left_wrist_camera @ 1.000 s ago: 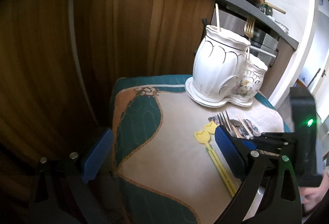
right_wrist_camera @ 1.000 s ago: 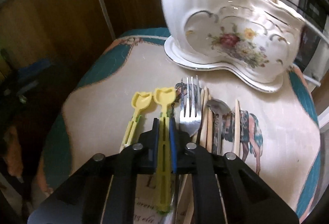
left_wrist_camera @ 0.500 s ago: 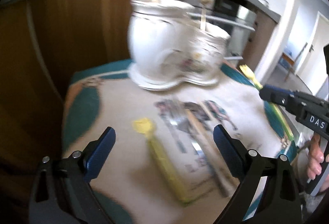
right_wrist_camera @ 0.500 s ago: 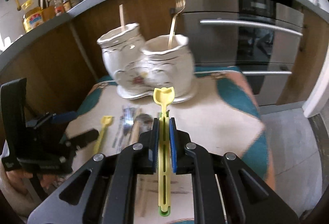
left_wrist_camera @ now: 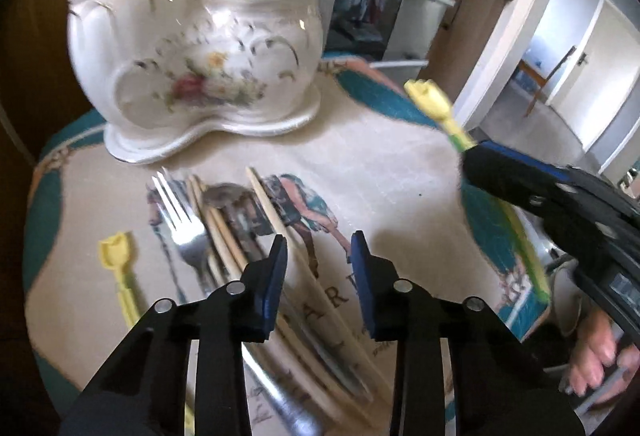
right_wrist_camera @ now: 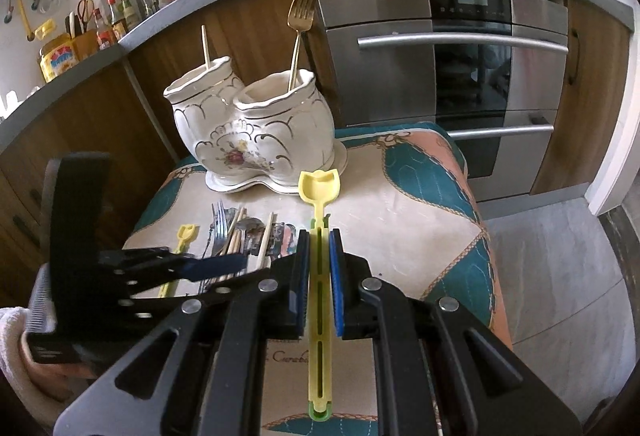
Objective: Organize utensils
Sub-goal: 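Grasp another wooden chopstick with the left tool while the right holds the yellow utensil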
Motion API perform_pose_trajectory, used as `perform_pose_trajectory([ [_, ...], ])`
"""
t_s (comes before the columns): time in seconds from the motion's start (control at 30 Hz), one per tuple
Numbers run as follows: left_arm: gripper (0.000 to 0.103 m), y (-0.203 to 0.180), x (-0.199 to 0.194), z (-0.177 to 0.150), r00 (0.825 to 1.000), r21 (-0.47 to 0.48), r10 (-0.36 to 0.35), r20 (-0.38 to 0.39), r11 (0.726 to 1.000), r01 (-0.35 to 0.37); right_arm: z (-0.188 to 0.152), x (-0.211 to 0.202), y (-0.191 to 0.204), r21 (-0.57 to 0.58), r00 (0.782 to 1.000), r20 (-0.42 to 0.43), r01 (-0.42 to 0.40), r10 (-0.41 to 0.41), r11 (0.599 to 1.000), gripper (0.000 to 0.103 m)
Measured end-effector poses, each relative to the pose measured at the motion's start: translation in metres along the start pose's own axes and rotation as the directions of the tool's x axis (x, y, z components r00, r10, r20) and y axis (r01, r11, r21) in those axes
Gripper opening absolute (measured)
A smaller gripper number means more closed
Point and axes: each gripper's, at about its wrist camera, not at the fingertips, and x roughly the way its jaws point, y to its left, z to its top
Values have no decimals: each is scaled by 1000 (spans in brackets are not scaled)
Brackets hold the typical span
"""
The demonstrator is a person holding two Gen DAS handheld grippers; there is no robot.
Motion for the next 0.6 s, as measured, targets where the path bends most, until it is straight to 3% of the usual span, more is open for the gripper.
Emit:
perform_pose_trajectory([
  [0.17,34,-8,18,5,993,42,113,-28,993,-112,-1,-2,-4,5,1000,7,-15,15,1000,10],
  [0.43,33,-11,30,25,988,57,143,-51,989,-140,-3,-4,-5,9,1000,17,-17,17,1000,10],
  [0.6,12,-3,28,23,990,57,133,-37,990,-130,-3,-9,-7,16,1000,28,-11,11,1000,10],
])
